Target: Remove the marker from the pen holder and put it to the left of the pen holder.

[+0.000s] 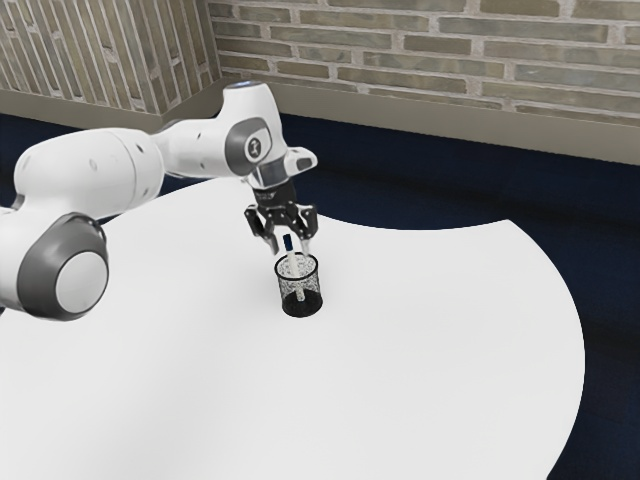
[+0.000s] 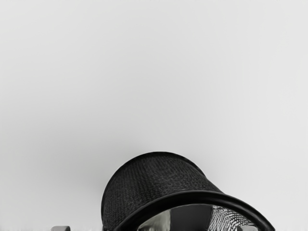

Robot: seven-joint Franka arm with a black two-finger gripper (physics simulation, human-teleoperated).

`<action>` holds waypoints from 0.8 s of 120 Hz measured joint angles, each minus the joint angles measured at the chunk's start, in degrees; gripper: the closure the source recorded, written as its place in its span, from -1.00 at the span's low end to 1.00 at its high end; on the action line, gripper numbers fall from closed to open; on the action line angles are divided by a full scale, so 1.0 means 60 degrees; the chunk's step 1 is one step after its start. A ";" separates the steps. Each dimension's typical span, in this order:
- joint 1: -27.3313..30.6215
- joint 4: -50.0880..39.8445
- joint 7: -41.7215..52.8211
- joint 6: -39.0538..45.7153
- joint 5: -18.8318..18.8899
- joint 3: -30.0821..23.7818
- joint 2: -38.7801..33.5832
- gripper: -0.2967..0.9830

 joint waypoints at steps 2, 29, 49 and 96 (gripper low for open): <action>0.0002 0.0000 0.0009 -0.0007 0.0001 0.0001 -0.0006 -0.08; 0.0007 0.0000 0.0099 -0.0066 0.0008 0.0018 -0.0067 0.37; 0.0007 0.0000 0.0141 -0.0087 0.0027 0.0019 -0.0099 0.54; -0.0258 -0.0604 0.0116 -0.0235 0.0205 0.0097 -0.1544 0.63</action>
